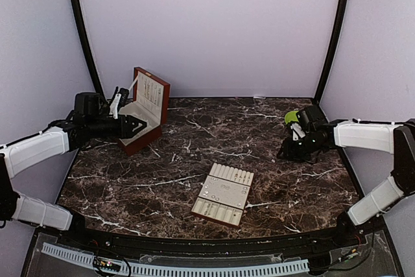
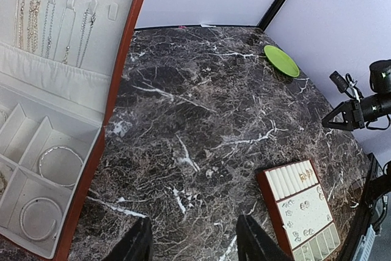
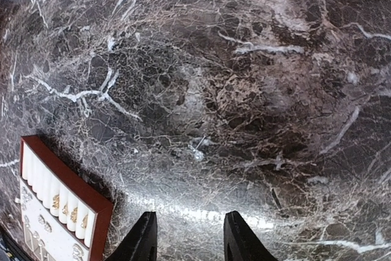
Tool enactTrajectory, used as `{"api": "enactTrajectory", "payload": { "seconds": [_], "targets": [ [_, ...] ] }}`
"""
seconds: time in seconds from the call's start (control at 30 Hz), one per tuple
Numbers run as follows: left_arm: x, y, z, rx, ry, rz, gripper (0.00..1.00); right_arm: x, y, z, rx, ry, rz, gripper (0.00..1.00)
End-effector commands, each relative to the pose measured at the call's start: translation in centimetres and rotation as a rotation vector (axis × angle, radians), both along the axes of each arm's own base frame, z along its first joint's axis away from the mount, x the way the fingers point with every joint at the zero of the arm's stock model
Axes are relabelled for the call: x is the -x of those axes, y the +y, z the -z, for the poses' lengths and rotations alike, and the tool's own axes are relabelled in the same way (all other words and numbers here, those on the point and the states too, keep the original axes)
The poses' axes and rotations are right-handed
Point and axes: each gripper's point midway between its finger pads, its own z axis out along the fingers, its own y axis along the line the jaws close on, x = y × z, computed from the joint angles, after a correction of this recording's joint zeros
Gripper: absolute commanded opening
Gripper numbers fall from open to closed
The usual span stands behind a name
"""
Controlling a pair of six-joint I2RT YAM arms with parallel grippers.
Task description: Organize the mixed jewelry
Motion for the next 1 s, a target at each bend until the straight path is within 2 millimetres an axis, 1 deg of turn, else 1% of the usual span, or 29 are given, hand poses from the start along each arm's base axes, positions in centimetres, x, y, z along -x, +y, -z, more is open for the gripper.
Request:
{"api": "enactTrajectory", "payload": {
  "seconds": [0.0,0.03,0.17,0.27,0.43,0.63,0.7,0.83,0.97],
  "targets": [
    [-0.3,0.3,0.5,-0.019,0.001,-0.001,0.49,-2.0,0.2,-0.1,0.047,-0.024,-0.050,0.36],
    [-0.3,0.3,0.5,-0.021,0.001,-0.001,0.49,-2.3,0.3,0.3,0.054,-0.015,-0.061,0.35],
    [-0.5,0.3,0.7,-0.025,0.008,-0.002,0.49,-3.2,1.1,0.8,0.065,-0.013,-0.130,0.28],
    [-0.6,0.2,1.1,-0.030,0.018,-0.001,0.49,-3.5,1.4,1.4,0.078,-0.001,-0.170,0.26],
    [-0.7,0.2,1.3,-0.033,0.024,0.001,0.49,-4.2,1.4,2.3,0.110,0.013,-0.190,0.23],
    [-0.6,0.1,1.4,-0.028,0.031,0.009,0.49,-4.7,1.7,3.0,0.118,0.032,-0.210,0.21],
    [-0.7,0.0,1.3,-0.025,0.029,0.010,0.49,-4.7,1.6,3.4,0.127,0.043,-0.216,0.20],
    [-0.6,0.0,1.3,-0.021,0.031,0.013,0.49,-4.8,1.7,3.8,0.133,0.056,-0.226,0.16],
    [-0.6,-0.1,1.3,-0.019,0.032,0.016,0.49,-4.8,1.9,4.1,0.134,0.066,-0.236,0.15]
  ]
}}
